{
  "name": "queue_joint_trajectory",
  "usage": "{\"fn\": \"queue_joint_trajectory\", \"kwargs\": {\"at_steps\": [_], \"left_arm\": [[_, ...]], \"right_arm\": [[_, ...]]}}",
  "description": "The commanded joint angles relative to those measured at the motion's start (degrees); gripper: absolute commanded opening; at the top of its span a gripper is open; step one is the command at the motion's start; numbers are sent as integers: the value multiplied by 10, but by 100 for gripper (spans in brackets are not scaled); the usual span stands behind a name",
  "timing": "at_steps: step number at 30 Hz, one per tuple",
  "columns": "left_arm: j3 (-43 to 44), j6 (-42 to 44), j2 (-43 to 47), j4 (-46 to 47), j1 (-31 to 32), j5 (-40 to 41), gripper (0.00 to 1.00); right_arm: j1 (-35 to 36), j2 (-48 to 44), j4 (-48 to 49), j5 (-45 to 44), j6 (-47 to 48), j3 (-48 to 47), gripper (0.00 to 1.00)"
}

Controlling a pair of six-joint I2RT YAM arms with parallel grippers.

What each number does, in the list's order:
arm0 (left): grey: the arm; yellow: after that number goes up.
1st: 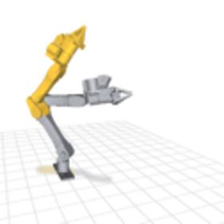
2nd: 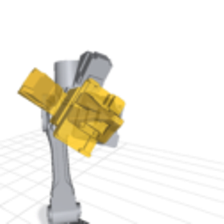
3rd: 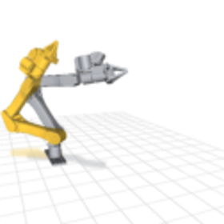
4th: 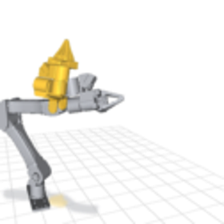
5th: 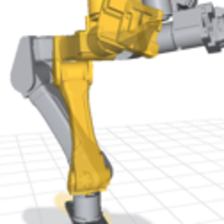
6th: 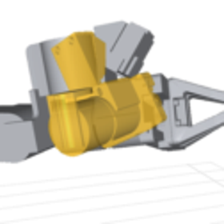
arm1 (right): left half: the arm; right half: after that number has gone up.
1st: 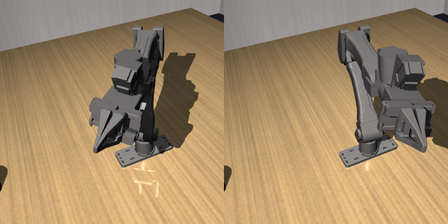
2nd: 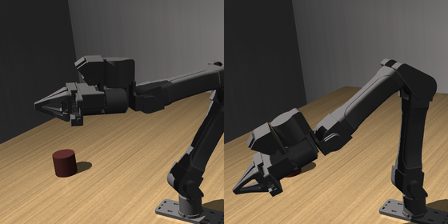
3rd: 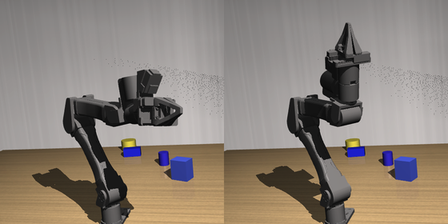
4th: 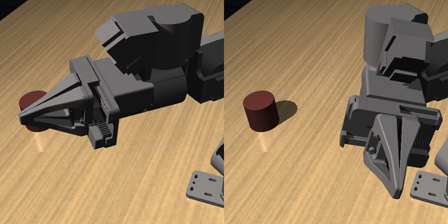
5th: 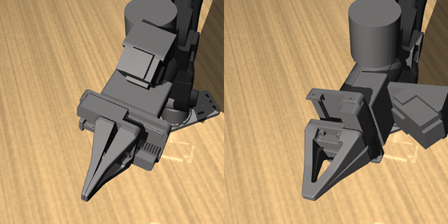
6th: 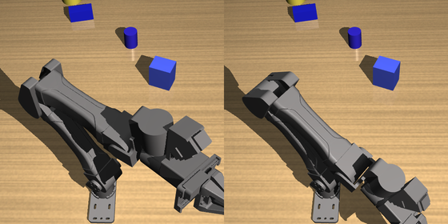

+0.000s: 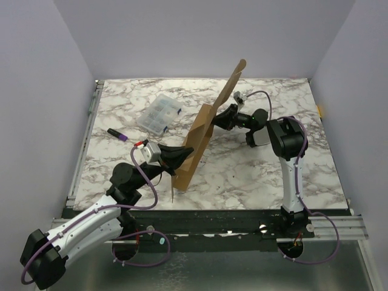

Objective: Fold the paper box
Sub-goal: Fold the paper box at the center of the board.

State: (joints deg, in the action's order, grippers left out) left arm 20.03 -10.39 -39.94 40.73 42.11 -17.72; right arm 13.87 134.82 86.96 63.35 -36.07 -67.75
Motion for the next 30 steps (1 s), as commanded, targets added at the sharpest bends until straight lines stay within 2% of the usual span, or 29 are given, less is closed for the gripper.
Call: {"fn": "queue_joint_trajectory", "kwargs": {"at_steps": [1, 5, 7, 10, 16, 21, 27, 30], "left_arm": [[0, -39, -16, 11, 0, 21, 0], [14, -73, -27, 16, 0, 49, 0], [17, -96, -29, 17, 0, 66, 1], [21, -113, -32, 15, 0, 68, 10], [28, -129, -26, -4, -1, 60, 38], [7, -131, 8, -20, 0, 65, 50], [-19, -134, 47, -55, 0, 72, 62], [-18, -134, 73, -112, -1, 77, 66]], "right_arm": [[7, -23, 58, -35, 29, 20, 8], [7, -65, 17, -48, 68, 47, 2], [7, -103, -39, -54, 103, 63, 0], [7, -163, -151, -63, 161, 80, 0], [7, -278, -541, -106, 337, 38, 0], [7, -346, -889, -146, 511, -26, 0], [6, -399, -1138, -230, 628, -60, 0], [5, -396, -1242, -265, 670, -83, 0]]}}
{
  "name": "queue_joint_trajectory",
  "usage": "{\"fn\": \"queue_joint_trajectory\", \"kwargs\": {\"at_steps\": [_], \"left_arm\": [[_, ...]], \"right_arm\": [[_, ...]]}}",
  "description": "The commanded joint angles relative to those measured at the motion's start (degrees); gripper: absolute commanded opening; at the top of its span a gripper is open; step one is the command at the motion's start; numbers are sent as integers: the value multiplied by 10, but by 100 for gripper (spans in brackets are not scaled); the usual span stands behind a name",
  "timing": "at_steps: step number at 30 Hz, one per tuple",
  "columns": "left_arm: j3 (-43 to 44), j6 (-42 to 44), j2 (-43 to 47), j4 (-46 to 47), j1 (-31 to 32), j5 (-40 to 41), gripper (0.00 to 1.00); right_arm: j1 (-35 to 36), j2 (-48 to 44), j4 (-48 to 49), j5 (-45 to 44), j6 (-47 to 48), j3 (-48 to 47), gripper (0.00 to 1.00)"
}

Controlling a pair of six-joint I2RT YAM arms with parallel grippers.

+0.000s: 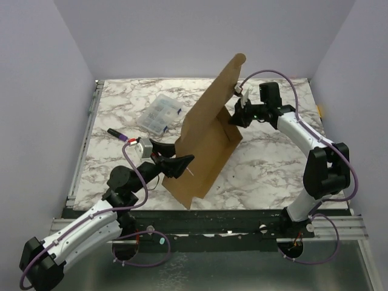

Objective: Fold the paper box
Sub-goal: Fold the paper box at the center of the board.

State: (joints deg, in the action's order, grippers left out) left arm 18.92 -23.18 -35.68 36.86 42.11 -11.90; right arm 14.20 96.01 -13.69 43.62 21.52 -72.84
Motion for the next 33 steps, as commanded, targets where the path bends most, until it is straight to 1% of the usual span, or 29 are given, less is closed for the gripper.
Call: {"fn": "queue_joint_trajectory", "kwargs": {"at_steps": [1, 3, 5, 8, 11, 13, 16, 19, 23, 28, 33], "left_arm": [[-5, -5, 42, -100, 0, 23, 67], [-3, 10, 74, -160, 0, 37, 69], [0, 21, 117, -229, 0, 74, 70], [11, 23, 185, -345, -1, 172, 78], [16, 17, 248, -424, 0, 230, 81], [14, 4, 278, -451, -1, 239, 81], [15, -3, 290, -456, -1, 236, 81], [22, 8, 269, -458, 0, 227, 81], [31, 21, 248, -457, -1, 212, 81], [32, 33, 253, -458, 0, 208, 82], [28, 31, 266, -457, -1, 207, 82]], "right_arm": [[2, -7, -258, -83, 104, -34, 0], [1, -7, -292, -116, 126, -34, 0], [2, -2, -314, -159, 146, -28, 0], [2, 22, -353, -220, 175, -34, 0], [1, 34, -356, -277, 179, -35, 2], [2, 39, -344, -313, 177, -29, 6], [2, 55, -343, -323, 173, -27, 9], [2, 69, -342, -315, 163, -22, 13], [2, 78, -338, -299, 152, -10, 23], [2, 81, -339, -284, 145, 11, 37], [1, 77, -319, -308, 147, 42, 38]]}}
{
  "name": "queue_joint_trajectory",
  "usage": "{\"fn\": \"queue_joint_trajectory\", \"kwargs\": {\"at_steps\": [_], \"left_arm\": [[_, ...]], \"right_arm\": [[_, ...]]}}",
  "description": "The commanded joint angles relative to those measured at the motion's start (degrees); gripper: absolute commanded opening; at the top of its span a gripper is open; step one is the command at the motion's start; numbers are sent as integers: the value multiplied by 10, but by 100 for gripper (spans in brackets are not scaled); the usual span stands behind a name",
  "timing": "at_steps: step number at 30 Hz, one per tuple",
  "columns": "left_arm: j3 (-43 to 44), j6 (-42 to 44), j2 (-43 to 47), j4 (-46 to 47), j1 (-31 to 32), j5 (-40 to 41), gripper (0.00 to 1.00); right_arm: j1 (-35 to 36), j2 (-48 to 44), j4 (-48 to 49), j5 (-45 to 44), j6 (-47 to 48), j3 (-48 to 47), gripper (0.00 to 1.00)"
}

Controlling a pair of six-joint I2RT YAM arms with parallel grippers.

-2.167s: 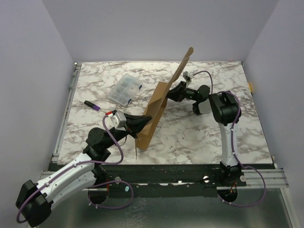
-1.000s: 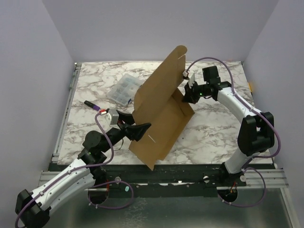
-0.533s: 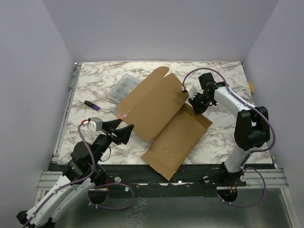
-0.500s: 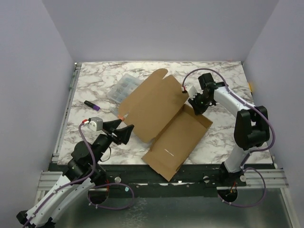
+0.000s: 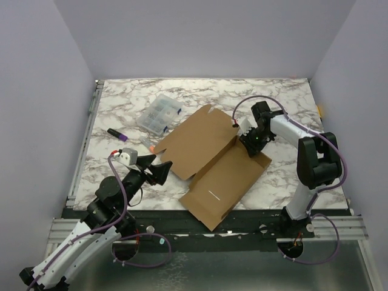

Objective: Fold the paper box
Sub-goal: Fold the paper box at the center of the board.

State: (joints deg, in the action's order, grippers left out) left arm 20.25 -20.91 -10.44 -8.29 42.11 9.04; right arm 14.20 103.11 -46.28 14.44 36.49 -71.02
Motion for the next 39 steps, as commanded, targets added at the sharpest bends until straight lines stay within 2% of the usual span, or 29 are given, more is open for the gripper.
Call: {"fn": "queue_joint_trajectory", "kwargs": {"at_steps": [1, 3, 7, 9, 13, 14, 16, 18, 21, 23, 26, 27, 29, 30, 32, 36, 39], "left_arm": [[14, 9, 15, -6, 0, -3, 82], [14, 9, 16, -5, -1, -4, 82], [14, 8, 20, -5, 0, -6, 82], [13, 8, 22, -3, 0, -6, 82], [12, 4, 22, -2, 0, -9, 82], [12, 4, 19, -2, 0, -10, 82], [12, 0, 16, 0, -1, -12, 82], [12, -3, 7, 1, -1, -17, 82], [14, -14, -4, 2, 0, -26, 82], [15, -25, -10, 1, 0, -31, 82], [13, -58, -18, 1, 0, -36, 84], [12, -72, -22, 2, 0, -39, 84], [11, -104, -29, 1, 0, -45, 84], [10, -126, -34, 1, 0, -46, 84], [9, -171, -43, 0, 0, -52, 84], [12, -231, -69, -2, 0, -50, 83], [11, -247, -98, 4, 0, -32, 83]], "right_arm": [[1, 4, 15, -23, -1, 32, 38], [1, 2, 35, -38, 2, 47, 32], [2, -21, 112, -82, 8, 85, 7], [1, -39, 154, -97, 10, 109, 1], [1, -78, 204, -111, 5, 141, 0], [1, -85, 207, -109, 3, 143, 4], [1, -88, 203, -99, -14, 141, 20], [0, -85, 192, -85, -32, 137, 31], [-13, -85, 186, -68, -45, 128, 38], [-18, -85, 180, -65, -45, 124, 39], [-21, -82, 174, -72, -37, 123, 34], [-22, -79, 175, -76, -34, 124, 26], [-26, -76, 183, -78, -33, 130, 3], [-29, -76, 192, -76, -39, 134, 1], [-47, -89, 220, -59, -64, 143, 0], [-143, -114, 236, 48, -171, 123, 0], [-167, -129, 229, 38, -227, 120, 0]]}}
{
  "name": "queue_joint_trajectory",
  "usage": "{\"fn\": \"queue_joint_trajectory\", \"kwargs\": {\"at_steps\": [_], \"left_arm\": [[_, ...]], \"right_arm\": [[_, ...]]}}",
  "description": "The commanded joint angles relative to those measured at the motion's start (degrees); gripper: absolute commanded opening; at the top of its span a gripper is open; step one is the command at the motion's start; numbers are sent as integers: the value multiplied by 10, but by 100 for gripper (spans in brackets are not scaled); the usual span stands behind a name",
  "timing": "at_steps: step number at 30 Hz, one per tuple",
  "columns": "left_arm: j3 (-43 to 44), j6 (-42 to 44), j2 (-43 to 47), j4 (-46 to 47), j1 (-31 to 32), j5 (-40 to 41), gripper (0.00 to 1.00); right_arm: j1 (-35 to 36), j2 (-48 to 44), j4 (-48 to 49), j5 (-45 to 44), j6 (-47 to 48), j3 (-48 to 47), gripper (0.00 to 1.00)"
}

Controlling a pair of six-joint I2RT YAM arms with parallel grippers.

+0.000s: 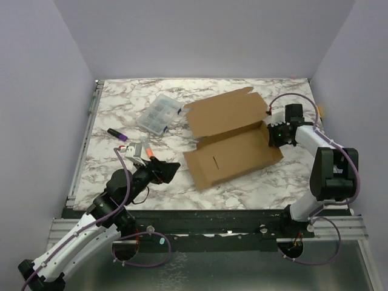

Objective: Fold the paper box
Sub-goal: Fold the paper box at the center of the board.

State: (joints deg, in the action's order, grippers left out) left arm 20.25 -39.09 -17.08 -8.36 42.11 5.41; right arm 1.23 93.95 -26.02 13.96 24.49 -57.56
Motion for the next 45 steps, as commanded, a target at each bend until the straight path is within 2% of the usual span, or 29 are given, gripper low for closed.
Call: {"fn": "queue_joint_trajectory", "kwargs": {"at_steps": [1, 4, 8, 11, 12, 15, 17, 18, 19, 20, 21, 22, 24, 25, 26, 27, 29, 30, 32, 34, 35, 39, 41, 43, 45], "left_arm": [[12, -66, -45, 6, 0, 13, 83], [14, -72, -96, 13, -1, 40, 83], [23, -67, -179, 35, 0, 85, 83], [42, -51, -229, 40, -1, 110, 83], [49, -48, -238, 41, -1, 115, 83], [57, -42, -254, 45, -1, 110, 83], [56, -33, -270, 47, -1, 99, 83], [54, -28, -280, 50, -1, 94, 83], [49, -16, -290, 62, 0, 88, 83], [43, -3, -298, 77, -1, 86, 83], [34, 14, -307, 106, 0, 85, 83], [23, 38, -314, 139, 0, 79, 83], [10, 98, -326, 205, -2, 71, 84], [12, 126, -336, 228, -5, 67, 84], [20, 147, -349, 240, -15, 62, 83], [36, 156, -366, 238, -28, 56, 81], [71, 149, -408, 228, -75, 3, 75], [84, 135, -433, 235, -97, -37, 72], [95, 106, -487, 266, -131, -96, 70], [112, 105, -539, 286, -142, -125, 69], [123, 106, -563, 297, -144, -131, 69], [176, 106, -649, 338, -145, -157, 62], [200, 113, -683, 334, -146, -147, 52], [208, 118, -707, 329, -148, -116, 33], [210, 125, -724, 329, -148, -89, 22]], "right_arm": [[-38, -48, 30, 38, -124, -7, 0], [-39, -83, 49, 32, -171, 31, 3], [-46, -107, 38, 76, -177, 54, 35], [-60, -124, 31, 66, -155, 57, 59], [-70, -128, 23, 68, -147, 55, 62], [-113, -165, 6, 94, -109, 43, 63], [-128, -208, 4, 138, -60, 29, 64], [-128, -228, -3, 181, -15, 20, 69], [-128, -245, -14, 247, 37, 11, 81], [-128, -259, -20, 319, 81, 9, 97], [-128, -259, -40, 386, 132, 3, 99], [-127, -240, -86, 455, 178, -16, 100], [-124, -161, -224, 573, 342, -74, 99], [-114, -114, -323, 607, 451, -111, 96], [-95, -60, -466, 617, 623, -150, 93], [-76, -10, -544, 616, 693, -175, 93], [-21, 3, -548, 584, 735, -169, 94], [6, -9, -513, 556, 708, -151, 95], [68, -49, -372, 483, 601, -106, 98], [107, -75, -291, 422, 571, -68, 100], [116, -78, -276, 412, 570, -61, 100], [132, -39, -329, 425, 608, -68, 96], [146, -25, -309, 411, 590, -55, 92], [158, -23, -276, 398, 562, -38, 88], [165, -25, -255, 393, 544, -24, 85]]}}
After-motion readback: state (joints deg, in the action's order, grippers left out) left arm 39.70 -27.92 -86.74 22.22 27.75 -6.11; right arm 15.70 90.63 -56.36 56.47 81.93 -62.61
